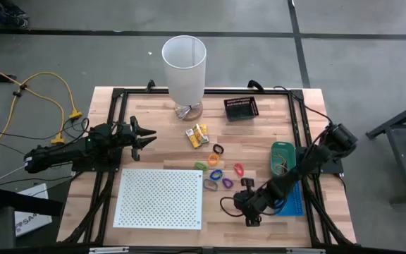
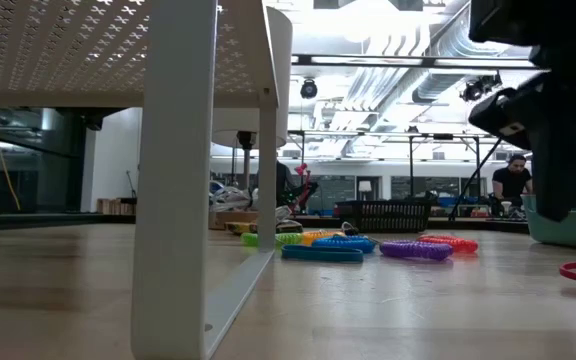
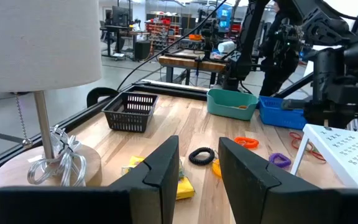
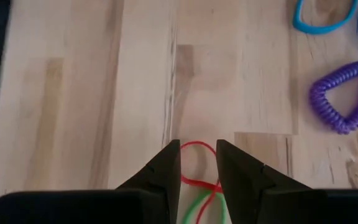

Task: Pick & Place Office Desk Supplies
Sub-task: Put the red rubber band into the green bin

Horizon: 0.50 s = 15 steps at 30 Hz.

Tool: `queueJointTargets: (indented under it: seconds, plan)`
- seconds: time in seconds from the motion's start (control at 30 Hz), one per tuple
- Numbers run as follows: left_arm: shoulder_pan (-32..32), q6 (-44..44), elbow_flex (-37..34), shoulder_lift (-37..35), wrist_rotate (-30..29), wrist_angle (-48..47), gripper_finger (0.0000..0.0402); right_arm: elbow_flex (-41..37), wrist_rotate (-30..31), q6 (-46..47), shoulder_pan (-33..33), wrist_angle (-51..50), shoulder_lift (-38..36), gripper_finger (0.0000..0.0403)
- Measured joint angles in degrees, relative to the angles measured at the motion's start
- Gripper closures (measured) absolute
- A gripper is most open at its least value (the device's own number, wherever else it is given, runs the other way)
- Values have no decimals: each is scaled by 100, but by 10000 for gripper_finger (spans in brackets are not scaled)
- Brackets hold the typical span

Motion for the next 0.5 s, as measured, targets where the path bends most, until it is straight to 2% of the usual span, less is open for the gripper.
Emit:
queueJointTargets:
  seconds: [0.2, 0.5]
  plan:
    - [1, 0, 0, 0, 2, 0, 293, 0, 108, 374, 10, -216, 33, 312]
    - [1, 0, 0, -1, 0, -1, 293, 0, 347, 426, 6, -302, 33, 312]
